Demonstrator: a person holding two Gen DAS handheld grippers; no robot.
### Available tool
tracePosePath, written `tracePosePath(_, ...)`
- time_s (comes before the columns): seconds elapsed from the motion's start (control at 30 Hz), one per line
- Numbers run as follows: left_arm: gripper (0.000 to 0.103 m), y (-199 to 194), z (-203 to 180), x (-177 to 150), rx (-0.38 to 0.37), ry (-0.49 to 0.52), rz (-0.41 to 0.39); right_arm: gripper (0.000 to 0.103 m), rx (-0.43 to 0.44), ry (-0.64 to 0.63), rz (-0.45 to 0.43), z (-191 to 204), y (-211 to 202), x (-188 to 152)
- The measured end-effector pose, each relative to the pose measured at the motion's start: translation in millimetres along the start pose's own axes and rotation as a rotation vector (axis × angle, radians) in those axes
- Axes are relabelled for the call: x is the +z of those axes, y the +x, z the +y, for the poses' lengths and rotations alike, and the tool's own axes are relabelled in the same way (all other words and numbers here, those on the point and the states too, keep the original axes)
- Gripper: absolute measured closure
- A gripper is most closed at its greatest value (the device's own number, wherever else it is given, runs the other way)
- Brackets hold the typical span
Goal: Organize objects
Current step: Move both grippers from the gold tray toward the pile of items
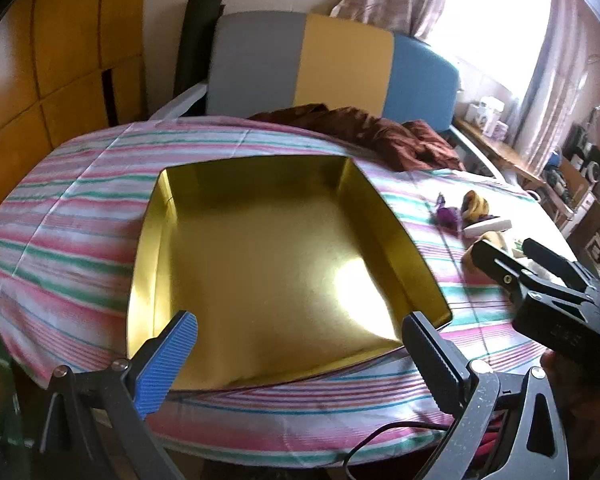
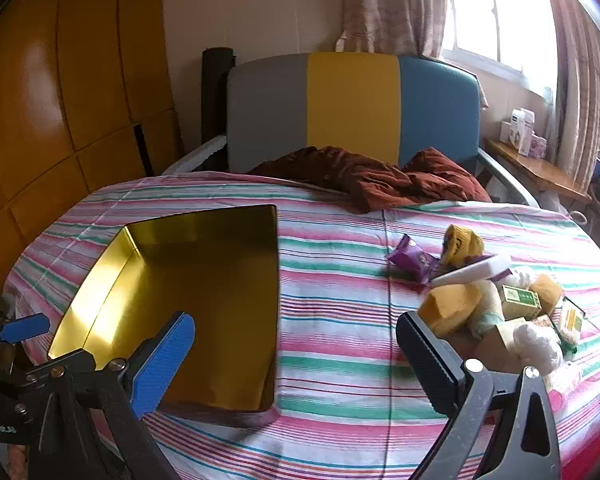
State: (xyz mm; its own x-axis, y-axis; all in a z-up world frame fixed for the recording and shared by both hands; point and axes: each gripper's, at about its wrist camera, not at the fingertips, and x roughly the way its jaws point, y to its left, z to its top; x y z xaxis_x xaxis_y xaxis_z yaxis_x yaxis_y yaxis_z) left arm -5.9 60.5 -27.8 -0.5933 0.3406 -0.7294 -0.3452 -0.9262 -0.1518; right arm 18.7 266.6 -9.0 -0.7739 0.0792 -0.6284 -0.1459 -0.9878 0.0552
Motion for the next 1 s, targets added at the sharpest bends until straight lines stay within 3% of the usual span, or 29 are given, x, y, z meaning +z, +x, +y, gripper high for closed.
tracePosePath(0.23, 0.000, 3, -14, 8, -0.096, 0.014, 0.001, 0.000, -0.026, 0.056, 0.006, -35, -11, 5)
tracePosePath(0.6, 0.000, 16, -62, 18, -0.206, 0.143, 0.034, 0.002, -0.137, 0.258, 0.083, -162, -51, 5)
tracePosePath(0.7, 0.000, 21, -76, 19, -0.213, 0.187, 0.039, 0.004, -0.168, 0.247, 0.150, -185, -50, -1)
tracePosePath(0.83, 0.000, 19, -98, 25, -0.243, 0.250, -0.027, 0.011, -0.176, 0.176, 0.251, -196, -37, -5)
tracePosePath(1.0, 0.000, 30, -120, 37, -0.259, 0.297, -0.004, 0.017, -0.160, 0.129, 0.311, -199, -21, -7)
